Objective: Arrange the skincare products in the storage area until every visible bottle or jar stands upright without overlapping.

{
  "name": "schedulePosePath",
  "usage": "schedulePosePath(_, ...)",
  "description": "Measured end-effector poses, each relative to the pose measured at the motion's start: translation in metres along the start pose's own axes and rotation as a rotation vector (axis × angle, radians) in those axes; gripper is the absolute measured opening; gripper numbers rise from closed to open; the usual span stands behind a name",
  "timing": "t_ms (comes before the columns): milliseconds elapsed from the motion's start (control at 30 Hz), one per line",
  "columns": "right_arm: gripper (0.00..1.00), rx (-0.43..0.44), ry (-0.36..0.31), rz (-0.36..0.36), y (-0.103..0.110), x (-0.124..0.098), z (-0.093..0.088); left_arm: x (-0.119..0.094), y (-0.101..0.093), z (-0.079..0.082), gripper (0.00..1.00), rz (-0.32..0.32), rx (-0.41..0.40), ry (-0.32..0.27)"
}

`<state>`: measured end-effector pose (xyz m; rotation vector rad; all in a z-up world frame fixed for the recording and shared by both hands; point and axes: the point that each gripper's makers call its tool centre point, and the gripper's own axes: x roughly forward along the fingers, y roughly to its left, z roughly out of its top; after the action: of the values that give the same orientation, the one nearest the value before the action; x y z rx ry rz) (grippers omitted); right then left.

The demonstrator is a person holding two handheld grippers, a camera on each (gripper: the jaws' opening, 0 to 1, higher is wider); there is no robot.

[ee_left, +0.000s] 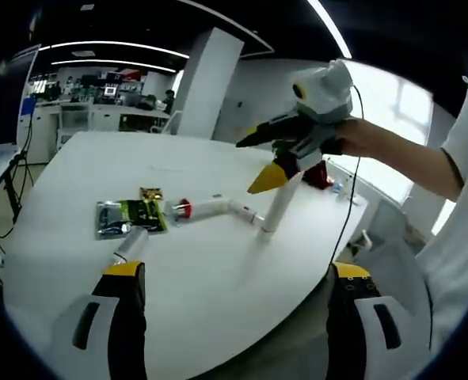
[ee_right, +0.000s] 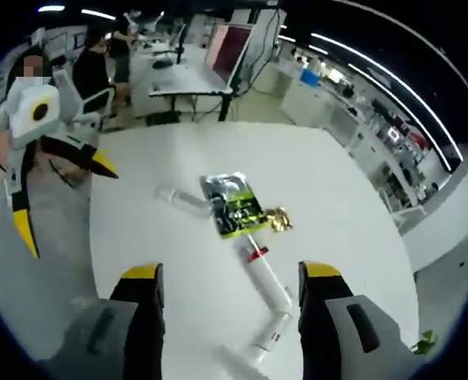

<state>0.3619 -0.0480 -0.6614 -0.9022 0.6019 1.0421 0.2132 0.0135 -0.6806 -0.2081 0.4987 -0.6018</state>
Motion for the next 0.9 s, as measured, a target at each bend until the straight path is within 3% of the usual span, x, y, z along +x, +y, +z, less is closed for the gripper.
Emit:
schedulePosePath(200, 0.68, -0.012, 0.027, 0.043, -0.003, 0.031, 0.003, 0.0, 0.001, 0.0, 0.88, 0.01, 0.002, 0.003)
schedulePosePath(333, 0.67, 0.042, 0.049, 0.094, -0.011, 0.044, 0.001, -0.001, 0.003, -0.001, 0.88, 0.024, 0.009, 0.008)
schedulePosePath(767, 0.64, 0.036, 0.189, 0.144, -0.035, 0.098, -0.033, 0.001, 0.005, -0.007, 0.89, 0.032, 0.033, 0.039)
schedulePosePath(900, 0.62, 0.056, 0.216, 0.177, -0.029, 0.107, -0.041, 0.001, 0.009, -0.01, 0.89, 0.036, 0.031, 0.049)
